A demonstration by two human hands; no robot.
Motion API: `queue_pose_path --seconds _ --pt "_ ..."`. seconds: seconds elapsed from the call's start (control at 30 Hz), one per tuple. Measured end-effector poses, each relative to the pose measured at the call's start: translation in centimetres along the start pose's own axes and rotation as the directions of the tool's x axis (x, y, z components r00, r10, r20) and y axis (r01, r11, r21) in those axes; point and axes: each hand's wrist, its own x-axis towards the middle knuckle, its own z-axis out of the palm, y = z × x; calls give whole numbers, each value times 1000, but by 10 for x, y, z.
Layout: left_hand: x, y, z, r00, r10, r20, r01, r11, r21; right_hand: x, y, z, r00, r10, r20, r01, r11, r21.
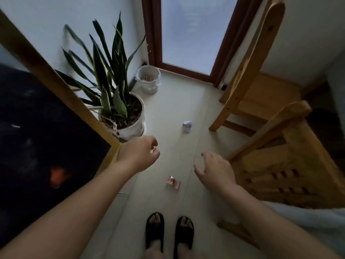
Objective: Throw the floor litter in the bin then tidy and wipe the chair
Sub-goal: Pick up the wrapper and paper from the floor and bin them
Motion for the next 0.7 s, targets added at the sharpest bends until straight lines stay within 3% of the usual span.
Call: queue_pose_path --seconds 0.2,0.37,0.47,0.7 --pt "53 -70 140 977 -129 170 136 990 -30 69 31 134 988 69 139 -64 997 -39" --pt "101 -132 290 901 -192 388 219 975 -27 140 65 272 978 46 205 -39 999 -37" --pt "129 -166 386 860 -244 449 281 959 -18 183 88 352 971 23 236 -21 1000 -9" --pt "185 -213 547 739 -187 647 243 970 3 277 139 488 944 -97 314 81 995 62"
